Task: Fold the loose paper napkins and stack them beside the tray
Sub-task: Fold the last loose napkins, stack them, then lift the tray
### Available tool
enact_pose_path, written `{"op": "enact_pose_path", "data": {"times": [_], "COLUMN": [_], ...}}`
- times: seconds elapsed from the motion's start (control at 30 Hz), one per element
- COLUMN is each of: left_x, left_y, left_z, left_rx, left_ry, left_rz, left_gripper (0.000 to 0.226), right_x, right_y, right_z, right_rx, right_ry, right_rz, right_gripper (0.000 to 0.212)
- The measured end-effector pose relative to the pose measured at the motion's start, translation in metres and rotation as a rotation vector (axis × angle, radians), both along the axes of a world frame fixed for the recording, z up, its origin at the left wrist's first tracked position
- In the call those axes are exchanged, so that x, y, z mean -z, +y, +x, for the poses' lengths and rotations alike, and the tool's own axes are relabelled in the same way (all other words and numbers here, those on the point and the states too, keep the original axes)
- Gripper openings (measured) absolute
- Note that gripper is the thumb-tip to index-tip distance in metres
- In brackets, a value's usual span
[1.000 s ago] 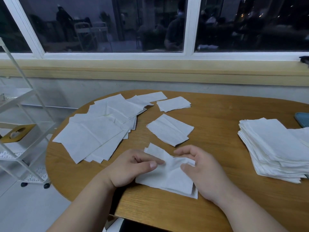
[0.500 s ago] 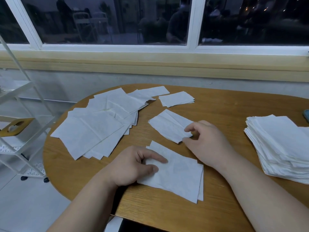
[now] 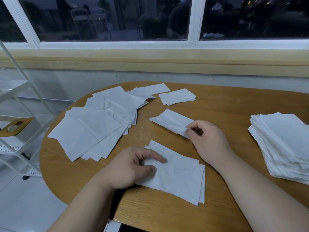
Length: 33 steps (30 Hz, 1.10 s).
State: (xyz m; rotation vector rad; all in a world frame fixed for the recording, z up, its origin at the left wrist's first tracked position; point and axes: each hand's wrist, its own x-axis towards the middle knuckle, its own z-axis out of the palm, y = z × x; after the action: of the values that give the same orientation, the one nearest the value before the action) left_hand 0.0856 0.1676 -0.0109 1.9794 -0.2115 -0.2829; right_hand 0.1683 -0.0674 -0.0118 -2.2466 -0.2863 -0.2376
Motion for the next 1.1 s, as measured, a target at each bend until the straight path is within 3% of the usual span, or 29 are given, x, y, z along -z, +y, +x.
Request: {"op": "enact_pose_path", "data": {"times": [0.43,0.6,0.7,0.8,0.93,1.1], "left_x": [0.000,0.000,0.002,0.004,0.003,0.002], "left_y": [-0.001,-0.001,0.001,0.002,0.002,0.000], "left_z": [-0.003,-0.002,-0.001,0.000,0.000,0.000], "left_rx": [-0.020,-0.030,-0.018,-0.016,-0.016,-0.017], "left_ry": [-0.020,-0.044,-0.045,-0.046,-0.044,-0.025], "left_rz": [0.014,0.033,0.039,0.041,0.035,0.003], "left_gripper": [0.031,0.033,0.036,0.037,0.037,0.037], "right_x": [-0.002,0.001,0.001,0.002,0.002,0.002], "right_y": [0.001,-0.005,-0.007,-0.008,-0.006,-0.003], "right_z": [-0.011,-0.013,-0.011,-0.007,-0.008,-0.010], "right_rx": [-0.042,-0.174,-0.069,0.118,0.186,0.165], "right_ry": [0.063,0.034,0.001,-0.031,0.042,0.027], "right_rz": [-0.024,-0.145,-0.147,-0.237,-0.388,-0.410], "right_gripper": [0.009,0.028,0.024,0.007,0.019,0.028]}}
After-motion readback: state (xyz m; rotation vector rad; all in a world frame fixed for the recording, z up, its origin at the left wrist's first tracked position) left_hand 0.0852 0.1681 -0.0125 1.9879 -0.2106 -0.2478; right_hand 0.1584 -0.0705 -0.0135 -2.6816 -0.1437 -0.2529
